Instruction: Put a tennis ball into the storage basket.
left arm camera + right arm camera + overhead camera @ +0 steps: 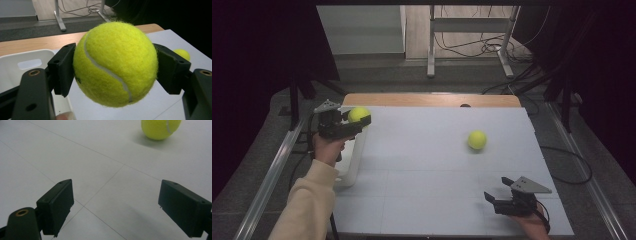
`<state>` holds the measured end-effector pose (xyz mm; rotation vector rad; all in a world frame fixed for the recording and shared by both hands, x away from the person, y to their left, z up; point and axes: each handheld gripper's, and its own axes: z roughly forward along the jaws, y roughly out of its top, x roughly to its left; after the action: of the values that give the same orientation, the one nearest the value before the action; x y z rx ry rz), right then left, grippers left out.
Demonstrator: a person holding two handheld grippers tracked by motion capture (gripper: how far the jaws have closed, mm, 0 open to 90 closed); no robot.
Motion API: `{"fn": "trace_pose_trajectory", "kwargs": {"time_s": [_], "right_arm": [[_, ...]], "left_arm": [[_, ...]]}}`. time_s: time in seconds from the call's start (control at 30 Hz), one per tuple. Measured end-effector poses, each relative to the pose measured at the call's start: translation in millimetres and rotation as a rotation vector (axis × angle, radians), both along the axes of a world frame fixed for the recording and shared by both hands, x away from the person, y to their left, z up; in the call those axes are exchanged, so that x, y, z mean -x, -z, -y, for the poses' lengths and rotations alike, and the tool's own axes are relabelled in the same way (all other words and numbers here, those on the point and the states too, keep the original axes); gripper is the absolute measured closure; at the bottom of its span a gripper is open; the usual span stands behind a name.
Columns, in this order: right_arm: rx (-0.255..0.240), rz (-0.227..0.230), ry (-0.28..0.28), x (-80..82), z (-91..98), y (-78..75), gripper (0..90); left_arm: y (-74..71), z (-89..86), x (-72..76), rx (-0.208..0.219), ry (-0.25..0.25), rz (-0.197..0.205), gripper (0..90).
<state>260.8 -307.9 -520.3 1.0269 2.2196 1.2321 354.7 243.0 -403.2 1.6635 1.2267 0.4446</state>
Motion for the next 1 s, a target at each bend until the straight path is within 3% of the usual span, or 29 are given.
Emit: {"fn": "trace_pose_trajectory", "kwargs": {"time_s": [0.8,1.0], "right_arm": [[0.001,-0.002,0.002,-0.2,0.2,0.4,13.7],[-0.001,-0.003,0.002,-0.5,0.3,0.7,13.6]], "left_arm": [[7.0,-18.7,-26.0,-0.041,-0.087,-0.06,26.2],[12.9,-28.0,-32.8,-0.063,-0.119,-0.098,26.2]]}}
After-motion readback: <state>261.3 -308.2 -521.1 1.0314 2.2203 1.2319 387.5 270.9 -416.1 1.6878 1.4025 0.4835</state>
